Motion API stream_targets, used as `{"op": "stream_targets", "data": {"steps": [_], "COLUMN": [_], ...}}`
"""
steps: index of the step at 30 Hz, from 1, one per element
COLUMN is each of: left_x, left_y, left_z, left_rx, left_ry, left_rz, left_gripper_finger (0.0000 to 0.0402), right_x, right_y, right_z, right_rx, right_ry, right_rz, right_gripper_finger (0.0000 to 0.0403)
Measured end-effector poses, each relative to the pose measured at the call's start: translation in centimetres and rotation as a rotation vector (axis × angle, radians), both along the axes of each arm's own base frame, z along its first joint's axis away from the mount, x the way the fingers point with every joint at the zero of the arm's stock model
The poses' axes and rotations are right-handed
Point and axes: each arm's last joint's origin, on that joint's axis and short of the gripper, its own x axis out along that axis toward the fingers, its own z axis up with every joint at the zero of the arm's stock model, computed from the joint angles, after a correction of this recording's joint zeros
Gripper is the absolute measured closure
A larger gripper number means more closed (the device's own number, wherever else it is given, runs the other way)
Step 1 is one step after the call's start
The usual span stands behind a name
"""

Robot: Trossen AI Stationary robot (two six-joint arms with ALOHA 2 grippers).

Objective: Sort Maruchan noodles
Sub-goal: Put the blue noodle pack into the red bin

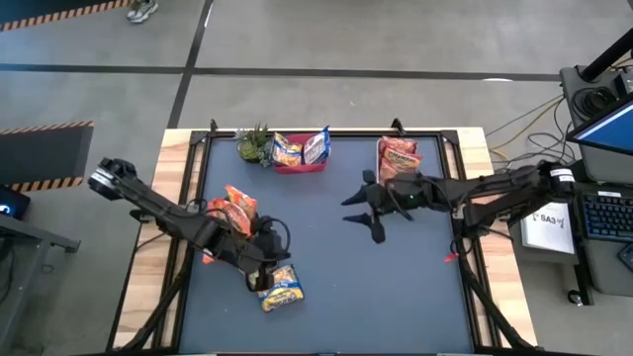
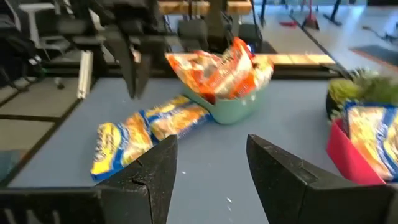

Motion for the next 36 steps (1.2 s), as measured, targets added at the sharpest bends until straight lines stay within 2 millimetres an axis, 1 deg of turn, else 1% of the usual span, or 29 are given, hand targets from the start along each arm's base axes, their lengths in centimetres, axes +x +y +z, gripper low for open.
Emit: {"op": "stream_targets", "data": {"steps": [3,5,7,12,14,18,20,23,24,26,28,29,34,36], "left_x": [0.3,0.5,0.6,1.0,1.3,2.6,3.4,4.6,4.9,5.5,5.4,5.3,5.0,4.5], "left_y": [-0.7,-1.7,-2.7,-4.3,-4.6,-5.2,-5.3,-5.1,-4.9,-4.8,-4.5,-4.4,-4.1,-4.0], "left_z": [-1.1,-2.3,-3.8,-7.8,-8.7,-9.7,-9.9,-9.3,-8.9,-7.3,-6.1,-5.9,-5.7,-6.3], "left_rx": [-0.073,-0.145,-0.185,-0.161,-0.153,-0.135,-0.056,0.151,0.22,0.303,0.33,0.338,0.32,0.285], "left_ry": [0.075,0.162,0.247,0.407,0.44,0.454,0.417,0.325,0.31,0.264,0.274,0.289,0.302,0.332], "left_rz": [-0.058,-0.157,-0.21,-0.205,-0.191,-0.192,-0.177,-0.138,-0.144,-0.15,-0.164,-0.168,-0.171,-0.179], "left_gripper_finger": [0.0387,0.0386,0.0394,0.04,0.0401,0.0401,0.0402,0.0401,0.0401,0.0402,0.0402,0.0401,0.0402,0.0402], "right_x": [-0.1,-0.2,-0.3,-0.4,-0.4,-0.4,-0.4,-0.4,-0.4,-0.4,-0.4,-0.5,-0.6,-0.4], "right_y": [0.8,1.1,1.4,1.5,1.5,1.5,1.5,1.5,1.5,1.5,1.5,1.5,1.6,1.6], "right_z": [-0.5,-0.8,-1.1,-1.2,-1.3,-1.3,-1.3,-1.3,-1.3,-1.3,-1.4,-1.6,-3.1,-3.9], "right_rx": [-0.002,-0.001,-0.002,-0.002,-0.002,-0.002,-0.001,0.006,0.009,0.034,0.076,0.103,0.254,0.334], "right_ry": [-0.027,-0.019,-0.01,-0.004,-0.004,0.003,0.004,0.005,0.005,0.009,0.02,0.034,0.125,0.16], "right_rz": [0.022,0.033,0.042,0.049,0.048,0.049,0.048,0.047,0.046,0.039,0.028,0.021,-0.031,-0.063], "right_gripper_finger": [0.0226,0.0228,0.0229,0.023,0.023,0.023,0.023,0.023,0.023,0.0229,0.0229,0.0229,0.0229,0.0229]}}
